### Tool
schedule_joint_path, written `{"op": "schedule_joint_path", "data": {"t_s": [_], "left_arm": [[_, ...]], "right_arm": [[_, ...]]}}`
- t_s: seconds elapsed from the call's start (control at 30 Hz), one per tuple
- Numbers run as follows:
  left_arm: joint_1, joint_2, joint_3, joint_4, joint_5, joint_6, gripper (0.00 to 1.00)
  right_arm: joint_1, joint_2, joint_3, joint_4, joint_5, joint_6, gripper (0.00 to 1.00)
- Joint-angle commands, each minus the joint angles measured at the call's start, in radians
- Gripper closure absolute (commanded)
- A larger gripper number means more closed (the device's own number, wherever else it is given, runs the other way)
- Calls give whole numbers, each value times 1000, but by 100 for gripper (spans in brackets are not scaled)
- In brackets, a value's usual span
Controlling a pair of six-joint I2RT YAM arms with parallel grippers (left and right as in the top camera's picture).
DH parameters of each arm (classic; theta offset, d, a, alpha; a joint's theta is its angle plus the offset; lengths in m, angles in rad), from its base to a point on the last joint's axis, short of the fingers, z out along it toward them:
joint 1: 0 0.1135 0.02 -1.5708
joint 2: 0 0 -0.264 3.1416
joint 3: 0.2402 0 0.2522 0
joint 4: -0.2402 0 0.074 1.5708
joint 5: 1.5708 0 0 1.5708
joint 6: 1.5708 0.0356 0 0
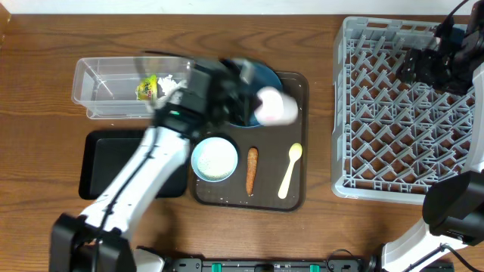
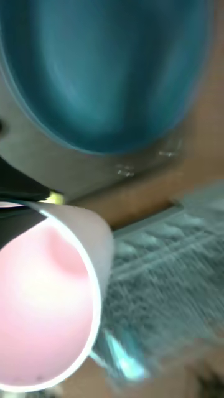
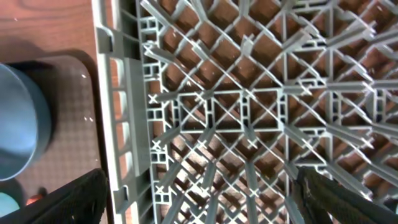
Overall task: Sort waste into correct bins and load items into the dishwasher rack
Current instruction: 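Grasp pink cup with left gripper and lift it, then hand pink cup from left gripper to right gripper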
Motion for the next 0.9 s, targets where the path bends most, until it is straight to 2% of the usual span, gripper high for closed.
{"op": "schedule_joint_path", "data": {"t_s": [0.0, 0.13, 0.2, 0.3, 0.43, 0.6, 0.87], "left_arm": [[114, 10, 16, 99, 235, -158, 94], [217, 58, 16, 348, 478, -317, 94], [242, 84, 16, 463, 570, -377, 94], [259, 122, 16, 593, 643, -454, 94], [258, 147, 16, 626, 674, -468, 94], [258, 148, 16, 626, 713, -473, 94], [258, 148, 16, 626, 739, -488, 94]], "right_arm": [[3, 8, -2, 19, -160, -89, 4], [8, 18, -2, 1, -619, -430, 1], [17, 25, -5, -23, -772, -558, 1], [48, 32, -26, -29, -933, -679, 1], [127, 33, -72, -13, -1073, -807, 1], [230, 33, -110, 42, -1130, -882, 1], [395, 33, -112, 174, -1148, -883, 1]]}}
